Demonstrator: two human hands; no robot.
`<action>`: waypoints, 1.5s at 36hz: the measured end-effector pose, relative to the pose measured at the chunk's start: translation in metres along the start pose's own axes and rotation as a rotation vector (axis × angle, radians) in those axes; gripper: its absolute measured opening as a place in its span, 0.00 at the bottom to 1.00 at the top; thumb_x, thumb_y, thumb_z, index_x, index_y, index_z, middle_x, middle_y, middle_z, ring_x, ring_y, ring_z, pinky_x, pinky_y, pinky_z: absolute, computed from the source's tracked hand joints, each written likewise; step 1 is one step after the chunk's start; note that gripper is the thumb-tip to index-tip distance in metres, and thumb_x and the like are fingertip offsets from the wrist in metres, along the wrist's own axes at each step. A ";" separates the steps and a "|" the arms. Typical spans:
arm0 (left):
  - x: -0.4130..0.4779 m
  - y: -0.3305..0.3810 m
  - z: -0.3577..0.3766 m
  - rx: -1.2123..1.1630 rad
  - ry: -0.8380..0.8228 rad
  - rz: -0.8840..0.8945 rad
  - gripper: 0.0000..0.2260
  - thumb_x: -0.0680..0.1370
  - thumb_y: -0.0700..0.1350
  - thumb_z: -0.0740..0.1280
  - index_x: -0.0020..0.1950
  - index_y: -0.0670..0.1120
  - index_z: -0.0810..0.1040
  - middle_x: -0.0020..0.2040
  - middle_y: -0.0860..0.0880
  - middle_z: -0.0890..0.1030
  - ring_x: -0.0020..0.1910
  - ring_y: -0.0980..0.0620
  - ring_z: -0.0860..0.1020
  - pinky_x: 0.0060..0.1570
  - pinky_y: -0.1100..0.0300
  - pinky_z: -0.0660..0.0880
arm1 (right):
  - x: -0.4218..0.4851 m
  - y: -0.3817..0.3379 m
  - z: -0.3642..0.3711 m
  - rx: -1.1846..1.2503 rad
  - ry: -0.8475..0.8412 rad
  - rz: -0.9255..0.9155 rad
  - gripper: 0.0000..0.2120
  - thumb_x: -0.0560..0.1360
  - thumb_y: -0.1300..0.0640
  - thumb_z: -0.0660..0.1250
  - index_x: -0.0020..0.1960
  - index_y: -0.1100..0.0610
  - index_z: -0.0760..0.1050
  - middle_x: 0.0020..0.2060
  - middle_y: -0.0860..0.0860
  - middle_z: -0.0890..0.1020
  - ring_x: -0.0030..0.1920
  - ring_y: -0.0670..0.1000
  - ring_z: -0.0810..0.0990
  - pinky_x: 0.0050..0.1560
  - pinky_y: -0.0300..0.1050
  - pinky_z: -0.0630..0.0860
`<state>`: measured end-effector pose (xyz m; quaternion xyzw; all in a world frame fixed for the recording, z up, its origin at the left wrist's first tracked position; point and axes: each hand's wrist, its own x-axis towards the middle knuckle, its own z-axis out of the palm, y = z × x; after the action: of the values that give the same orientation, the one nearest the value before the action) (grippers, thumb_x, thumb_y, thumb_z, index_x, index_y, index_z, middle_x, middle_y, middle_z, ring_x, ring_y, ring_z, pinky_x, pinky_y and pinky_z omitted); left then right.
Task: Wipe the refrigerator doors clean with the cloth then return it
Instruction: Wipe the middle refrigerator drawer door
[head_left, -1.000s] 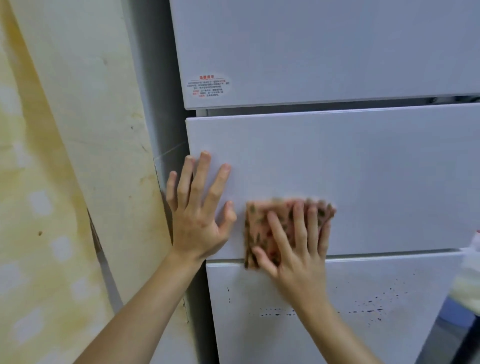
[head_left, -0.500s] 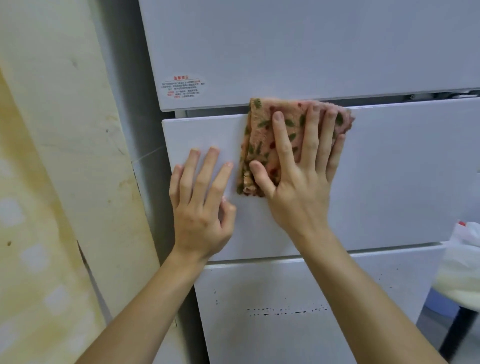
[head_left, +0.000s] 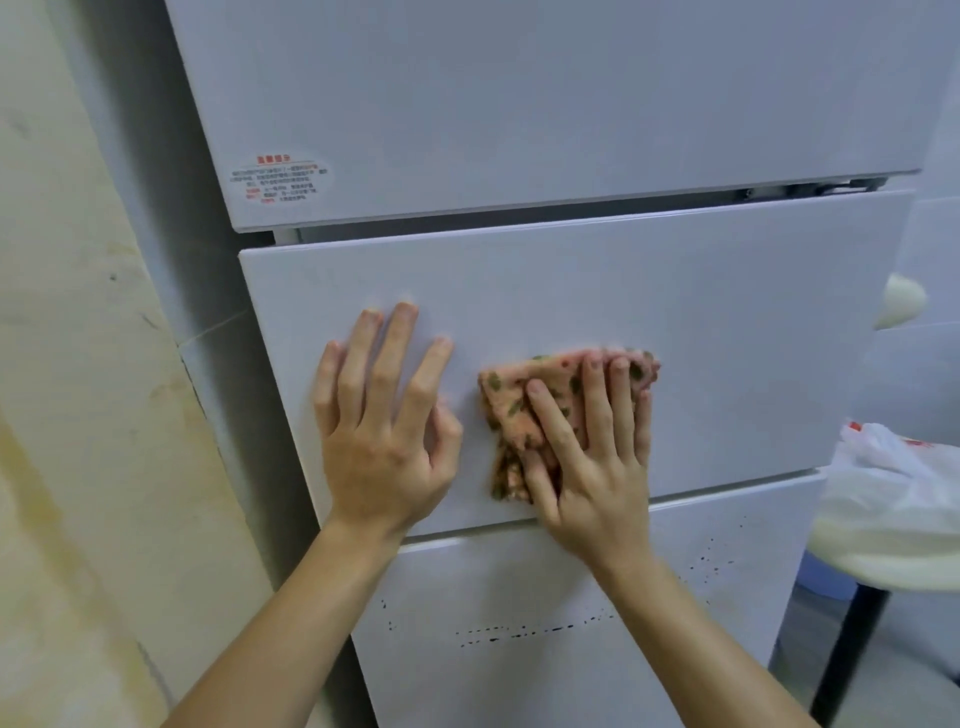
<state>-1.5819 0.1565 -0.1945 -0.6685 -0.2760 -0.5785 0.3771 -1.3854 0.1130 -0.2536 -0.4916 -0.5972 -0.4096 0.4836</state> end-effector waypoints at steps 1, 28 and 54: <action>0.000 -0.001 0.000 0.016 -0.003 0.003 0.21 0.81 0.44 0.64 0.75 0.48 0.74 0.79 0.42 0.70 0.81 0.41 0.64 0.80 0.42 0.57 | 0.018 0.003 -0.001 -0.018 0.044 0.013 0.27 0.85 0.45 0.58 0.83 0.47 0.61 0.82 0.61 0.58 0.84 0.63 0.53 0.82 0.64 0.50; 0.007 0.048 0.007 -0.053 -0.065 0.005 0.26 0.76 0.44 0.69 0.75 0.48 0.73 0.80 0.42 0.66 0.80 0.39 0.63 0.79 0.37 0.58 | 0.044 0.059 -0.028 -0.064 0.051 0.113 0.30 0.86 0.39 0.57 0.83 0.50 0.59 0.82 0.65 0.58 0.83 0.66 0.54 0.83 0.63 0.48; 0.020 0.082 0.029 -0.089 -0.049 0.030 0.24 0.78 0.42 0.66 0.75 0.44 0.74 0.78 0.42 0.71 0.79 0.41 0.65 0.80 0.36 0.57 | 0.047 0.079 -0.027 -0.031 0.131 0.239 0.28 0.87 0.43 0.52 0.84 0.54 0.58 0.82 0.64 0.56 0.83 0.66 0.51 0.83 0.64 0.45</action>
<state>-1.4959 0.1328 -0.1914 -0.7027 -0.2489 -0.5679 0.3488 -1.3049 0.1103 -0.2014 -0.5389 -0.4952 -0.3894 0.5592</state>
